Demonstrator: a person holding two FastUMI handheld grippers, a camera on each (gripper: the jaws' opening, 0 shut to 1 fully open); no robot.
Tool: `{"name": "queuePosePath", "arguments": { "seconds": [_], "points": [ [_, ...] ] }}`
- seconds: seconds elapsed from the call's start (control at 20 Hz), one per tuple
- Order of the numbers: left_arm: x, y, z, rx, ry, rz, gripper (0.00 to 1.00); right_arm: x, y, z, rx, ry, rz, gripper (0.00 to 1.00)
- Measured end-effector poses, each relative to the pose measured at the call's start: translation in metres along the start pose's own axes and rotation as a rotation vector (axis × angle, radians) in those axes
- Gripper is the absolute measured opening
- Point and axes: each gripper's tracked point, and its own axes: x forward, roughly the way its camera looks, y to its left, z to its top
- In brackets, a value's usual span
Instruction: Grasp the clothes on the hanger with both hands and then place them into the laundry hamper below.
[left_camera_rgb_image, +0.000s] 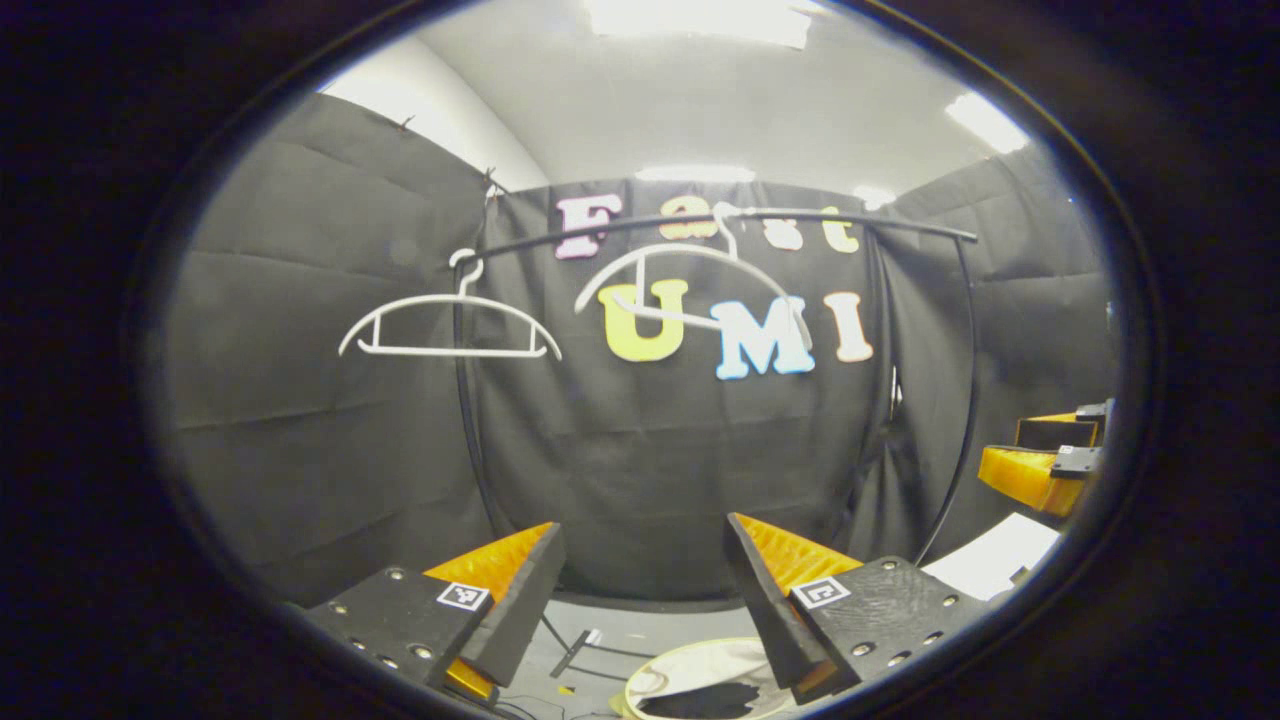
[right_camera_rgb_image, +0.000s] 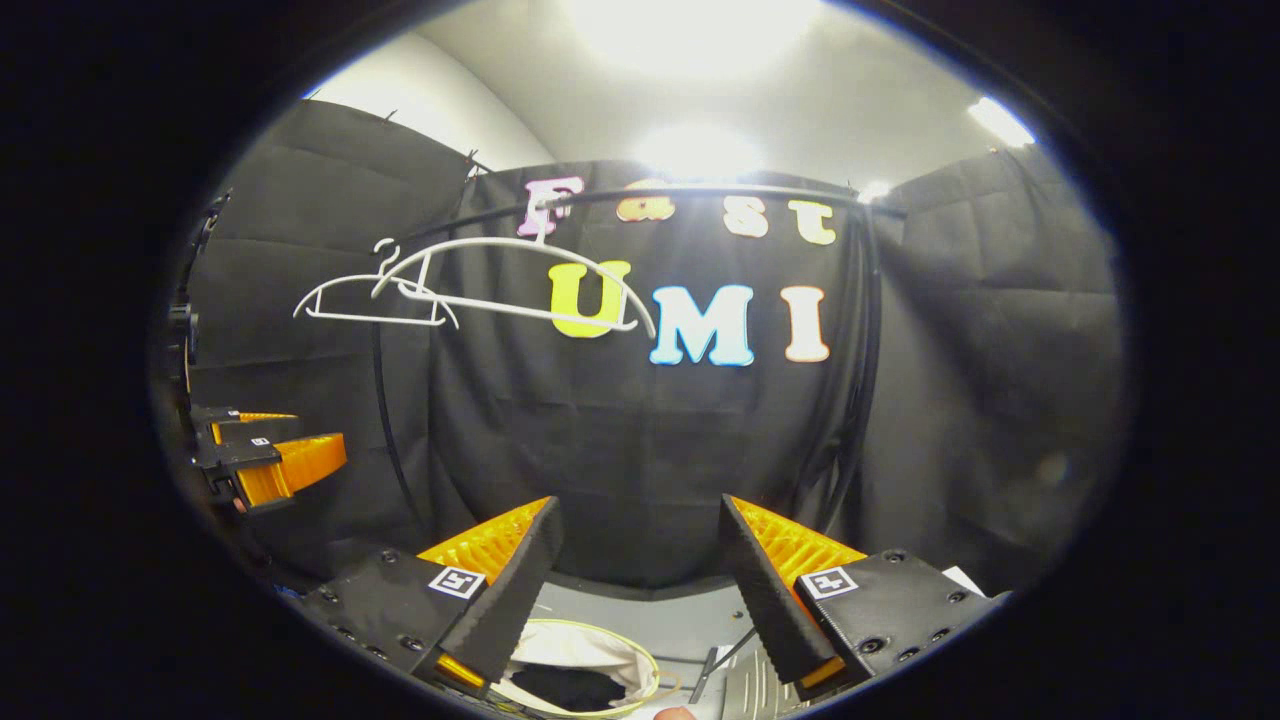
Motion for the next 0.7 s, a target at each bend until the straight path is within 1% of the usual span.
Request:
{"name": "queuePosePath", "arguments": {
  "seconds": [0.1,0.25,0.35,0.55,0.7],
  "points": [
    [-0.014,-0.002,0.022,-0.002,-0.031,0.004,0.94,-0.014,-0.013,0.013,-0.001,-0.025,-0.012,0.96],
    [-0.028,-0.007,0.048,-0.019,-0.069,0.001,0.94,-0.036,-0.042,0.037,0.005,-0.077,-0.062,0.97],
    [-0.041,-0.006,0.062,-0.029,-0.095,0.006,0.94,-0.05,-0.055,0.051,0.02,-0.119,-0.082,0.97],
    [-0.078,-0.007,0.084,-0.004,-0.143,0.016,0.94,-0.08,-0.08,0.06,0.038,-0.158,-0.11,0.97],
    [-0.102,-0.002,0.093,0.003,-0.169,0.04,0.94,-0.099,-0.09,0.059,0.056,-0.171,-0.115,0.97]
  ]
}}
